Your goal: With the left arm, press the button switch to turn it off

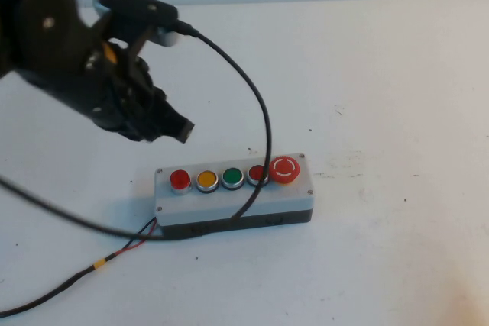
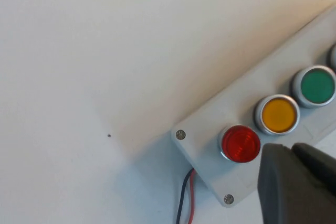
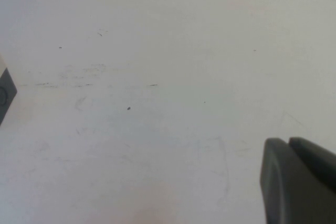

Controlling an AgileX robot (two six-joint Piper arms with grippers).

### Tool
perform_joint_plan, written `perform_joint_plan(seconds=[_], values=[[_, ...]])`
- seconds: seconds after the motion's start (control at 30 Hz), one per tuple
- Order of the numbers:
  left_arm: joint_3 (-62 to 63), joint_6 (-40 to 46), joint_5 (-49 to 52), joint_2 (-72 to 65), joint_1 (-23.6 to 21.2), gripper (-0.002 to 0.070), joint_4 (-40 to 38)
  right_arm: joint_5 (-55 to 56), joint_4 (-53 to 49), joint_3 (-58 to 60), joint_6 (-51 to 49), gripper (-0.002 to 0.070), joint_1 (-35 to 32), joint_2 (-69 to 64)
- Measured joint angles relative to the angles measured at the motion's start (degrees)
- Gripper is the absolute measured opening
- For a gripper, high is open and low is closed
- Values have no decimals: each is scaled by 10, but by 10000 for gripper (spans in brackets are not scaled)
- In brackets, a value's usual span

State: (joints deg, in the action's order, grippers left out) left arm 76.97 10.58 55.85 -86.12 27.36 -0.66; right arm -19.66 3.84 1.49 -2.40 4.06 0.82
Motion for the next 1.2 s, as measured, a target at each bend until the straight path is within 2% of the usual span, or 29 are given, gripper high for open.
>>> perform_joint_plan(seconds=[0.37,0.5,0.73,1.0,1.13,1.2], values=[[-322,-29,-256,357,0,-3,-2,0,0,0,0,-16,0,0],[-410,-32,-270,472,0,-3,0,0,0,0,0,-16,0,0],[-491,-42,-286,647,0,-3,33,0,0,0,0,-16,0,0],[-631,-59,-432,798,-1,-3,105,0,0,0,0,-16,0,0],[-686,-52,-473,850,-29,-3,87,0,0,0,0,-16,0,0],[-716,-46,-490,864,-60,-3,67,0,0,0,0,-16,0,0]])
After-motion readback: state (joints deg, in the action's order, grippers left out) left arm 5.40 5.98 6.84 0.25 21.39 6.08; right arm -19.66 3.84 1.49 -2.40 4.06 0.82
